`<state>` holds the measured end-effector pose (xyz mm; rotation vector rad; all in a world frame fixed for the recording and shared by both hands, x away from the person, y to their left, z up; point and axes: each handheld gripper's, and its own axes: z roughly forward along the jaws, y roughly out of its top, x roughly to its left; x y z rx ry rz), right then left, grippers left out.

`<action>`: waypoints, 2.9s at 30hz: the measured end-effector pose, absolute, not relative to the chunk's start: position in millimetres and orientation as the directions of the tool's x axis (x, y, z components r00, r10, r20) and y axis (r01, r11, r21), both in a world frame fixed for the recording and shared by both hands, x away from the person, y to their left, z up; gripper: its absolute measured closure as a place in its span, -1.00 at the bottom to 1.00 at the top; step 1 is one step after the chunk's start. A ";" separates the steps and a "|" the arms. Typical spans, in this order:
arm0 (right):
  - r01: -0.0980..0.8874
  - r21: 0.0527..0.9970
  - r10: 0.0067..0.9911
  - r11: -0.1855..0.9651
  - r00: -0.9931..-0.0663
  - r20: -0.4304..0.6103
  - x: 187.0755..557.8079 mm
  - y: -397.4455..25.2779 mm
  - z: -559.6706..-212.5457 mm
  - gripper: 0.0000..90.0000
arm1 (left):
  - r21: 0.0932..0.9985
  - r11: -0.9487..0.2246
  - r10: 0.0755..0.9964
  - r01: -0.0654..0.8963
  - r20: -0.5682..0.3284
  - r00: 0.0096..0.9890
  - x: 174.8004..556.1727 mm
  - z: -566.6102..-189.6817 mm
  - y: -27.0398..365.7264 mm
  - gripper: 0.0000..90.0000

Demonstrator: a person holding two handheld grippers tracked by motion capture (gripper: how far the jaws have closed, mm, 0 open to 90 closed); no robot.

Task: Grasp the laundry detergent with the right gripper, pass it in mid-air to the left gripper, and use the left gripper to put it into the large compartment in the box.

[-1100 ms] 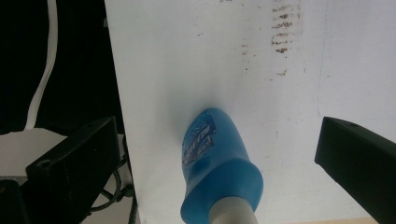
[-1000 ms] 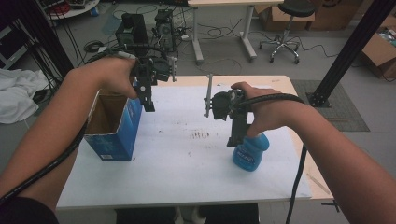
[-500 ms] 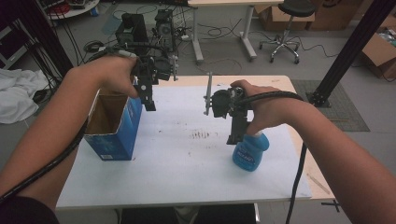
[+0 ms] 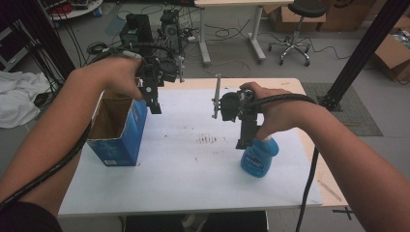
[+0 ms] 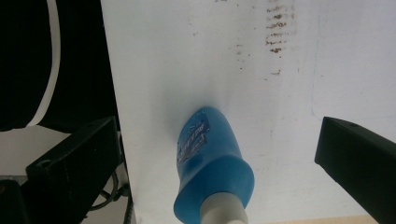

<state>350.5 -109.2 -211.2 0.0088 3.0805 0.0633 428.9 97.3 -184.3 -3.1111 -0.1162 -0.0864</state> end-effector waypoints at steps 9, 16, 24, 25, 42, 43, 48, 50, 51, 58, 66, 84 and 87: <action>0.010 0.045 0.012 0.999 -0.998 -0.057 352.0 -109.3 -216.4 -1.00 | -0.022 -0.998 0.065 0.066 0.055 0.996 427.8 -186.4 96.0 -1.00; 0.012 0.057 0.015 0.998 -0.998 -0.059 352.2 -109.9 -220.7 -1.00 | -0.015 -0.997 0.069 0.070 0.051 0.996 429.3 -188.1 98.6 -1.00; 0.048 0.219 0.070 0.974 -0.993 -0.092 350.4 -120.2 -219.6 -1.00 | -0.011 -0.998 0.065 0.066 0.049 0.997 429.1 -190.3 100.2 -1.00; 0.066 0.285 0.095 0.956 -0.991 -0.089 349.5 -125.3 -217.4 -1.00 | -0.003 -0.998 0.061 0.061 0.048 0.997 428.1 -190.3 100.0 -1.00; 0.130 0.685 0.268 0.717 -0.958 -0.099 331.2 -175.0 -211.5 -1.00 | -0.008 -0.998 0.056 0.057 0.052 0.997 420.9 -189.1 105.4 -1.00; 0.139 0.706 0.294 0.694 -0.950 -0.102 328.0 -183.5 -213.3 -1.00 | -0.005 -0.999 0.052 0.052 0.055 0.997 420.4 -188.3 104.9 -1.00; 0.161 0.750 0.365 0.641 -0.924 -0.114 319.4 -207.2 -218.6 -1.00 | -0.002 -0.999 0.045 0.045 0.062 0.997 419.4 -185.2 103.9 -1.00; 0.166 0.765 0.378 0.622 -0.920 -0.108 317.7 -212.7 -219.6 -1.00 | 0.000 -0.999 0.042 0.042 0.064 0.997 419.2 -184.3 103.8 -1.00; 0.166 0.788 0.411 0.593 -0.904 -0.119 313.4 -223.6 -221.6 -1.00 | 0.000 -0.999 0.041 0.041 0.066 0.997 419.2 -184.2 103.7 -1.00; 0.189 0.835 0.481 0.517 -0.871 -0.100 298.8 -260.9 -235.6 -1.00 | -0.001 -0.999 0.037 0.037 0.061 0.997 420.1 -187.0 103.5 -1.00; 0.175 0.868 0.543 0.464 -0.830 -0.123 275.5 -295.1 -258.5 -1.00 | 0.000 -1.000 0.015 0.015 0.086 0.996 417.1 -179.5 102.0 -1.00; 0.263 0.884 0.617 0.386 -0.786 -0.036 257.5 -331.0 -335.3 -1.00 | -0.010 -1.000 0.001 0.002 0.079 0.997 413.0 -183.1 94.4 -1.00; 0.279 0.887 0.616 0.368 -0.787 -0.008 259.5 -329.4 -352.4 -1.00 | -0.011 -1.000 0.004 0.005 0.081 0.997 411.7 -183.5 95.1 -1.00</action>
